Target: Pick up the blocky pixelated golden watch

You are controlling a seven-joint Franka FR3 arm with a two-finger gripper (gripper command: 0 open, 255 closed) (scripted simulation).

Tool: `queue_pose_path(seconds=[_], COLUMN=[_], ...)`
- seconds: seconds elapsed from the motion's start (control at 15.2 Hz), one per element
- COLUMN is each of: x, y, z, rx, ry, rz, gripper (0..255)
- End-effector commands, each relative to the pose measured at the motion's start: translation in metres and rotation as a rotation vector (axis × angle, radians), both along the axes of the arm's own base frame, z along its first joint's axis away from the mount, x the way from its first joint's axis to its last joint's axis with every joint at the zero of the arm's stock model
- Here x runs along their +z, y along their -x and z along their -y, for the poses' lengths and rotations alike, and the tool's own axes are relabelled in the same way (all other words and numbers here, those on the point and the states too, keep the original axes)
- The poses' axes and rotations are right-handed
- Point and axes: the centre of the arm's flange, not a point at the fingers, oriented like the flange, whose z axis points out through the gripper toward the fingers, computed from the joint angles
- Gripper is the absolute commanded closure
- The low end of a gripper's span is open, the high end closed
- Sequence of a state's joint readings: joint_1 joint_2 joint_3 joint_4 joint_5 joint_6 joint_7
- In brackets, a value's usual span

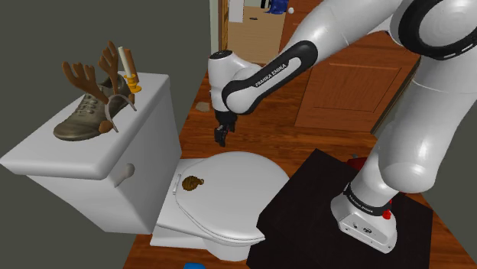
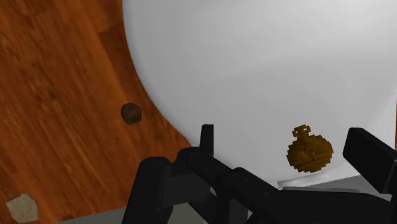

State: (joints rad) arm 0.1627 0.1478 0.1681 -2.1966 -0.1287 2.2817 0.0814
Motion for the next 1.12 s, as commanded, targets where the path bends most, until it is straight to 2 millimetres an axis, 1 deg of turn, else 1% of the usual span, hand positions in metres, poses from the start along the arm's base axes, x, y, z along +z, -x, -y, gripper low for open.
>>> queue_pose_path(seconds=[0.0, 0.53, 0.99, 1.06], x=[-0.020, -0.100, -0.170, -0.171], y=[-0.010, -0.048, -0.076, -0.076], z=[-0.016, -0.079, -0.136, -0.137], rx=[0.019, 0.093, 0.158, 0.159], ry=[0.001, 0.008, 0.014, 0.014], rz=[-0.008, -0.041, -0.069, -0.070], gripper=[0, 0, 0, 0])
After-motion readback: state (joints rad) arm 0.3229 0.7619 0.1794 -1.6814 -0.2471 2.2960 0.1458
